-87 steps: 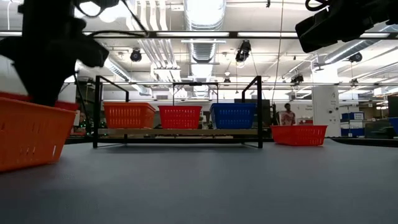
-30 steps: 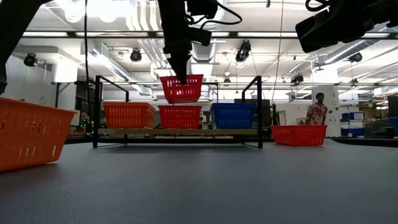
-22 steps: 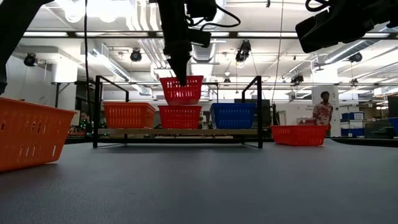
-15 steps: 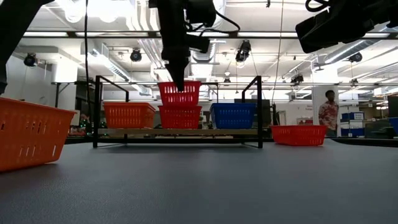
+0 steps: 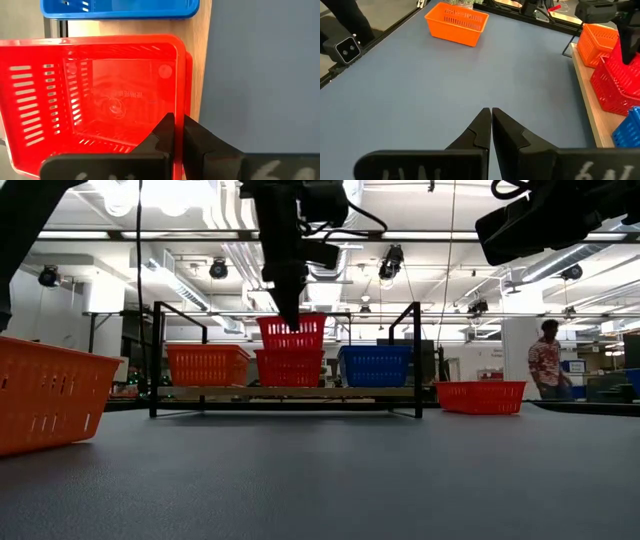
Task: Stack baskets on shelf by color
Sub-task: Stack the bottom red basket on top of the red basket on the shelf
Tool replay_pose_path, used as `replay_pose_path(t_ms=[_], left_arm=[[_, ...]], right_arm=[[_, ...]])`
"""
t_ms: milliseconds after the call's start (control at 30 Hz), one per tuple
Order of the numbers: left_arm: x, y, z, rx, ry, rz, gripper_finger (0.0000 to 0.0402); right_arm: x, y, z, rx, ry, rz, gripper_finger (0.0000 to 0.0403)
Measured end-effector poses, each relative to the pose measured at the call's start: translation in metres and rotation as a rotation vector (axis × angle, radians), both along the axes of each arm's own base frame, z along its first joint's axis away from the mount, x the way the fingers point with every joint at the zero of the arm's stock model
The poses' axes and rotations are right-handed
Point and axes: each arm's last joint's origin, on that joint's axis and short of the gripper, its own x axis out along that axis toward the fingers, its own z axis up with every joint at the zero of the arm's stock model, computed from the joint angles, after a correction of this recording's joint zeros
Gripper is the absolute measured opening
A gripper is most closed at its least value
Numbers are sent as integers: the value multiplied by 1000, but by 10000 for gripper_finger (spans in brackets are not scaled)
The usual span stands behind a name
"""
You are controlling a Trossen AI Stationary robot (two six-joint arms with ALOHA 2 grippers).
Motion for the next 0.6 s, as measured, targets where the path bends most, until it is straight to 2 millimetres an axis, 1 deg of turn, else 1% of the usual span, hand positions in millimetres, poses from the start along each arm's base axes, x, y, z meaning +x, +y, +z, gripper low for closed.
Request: replay_pose_path(t_ms=[333, 600], left_arm=[[-1, 0, -13, -3, 14, 0, 0], [1, 0, -14, 2, 3, -8, 0]], right_arm=[[-1, 0, -1, -3, 14, 0, 9], [-1, 0, -1, -3, 14, 0, 9]])
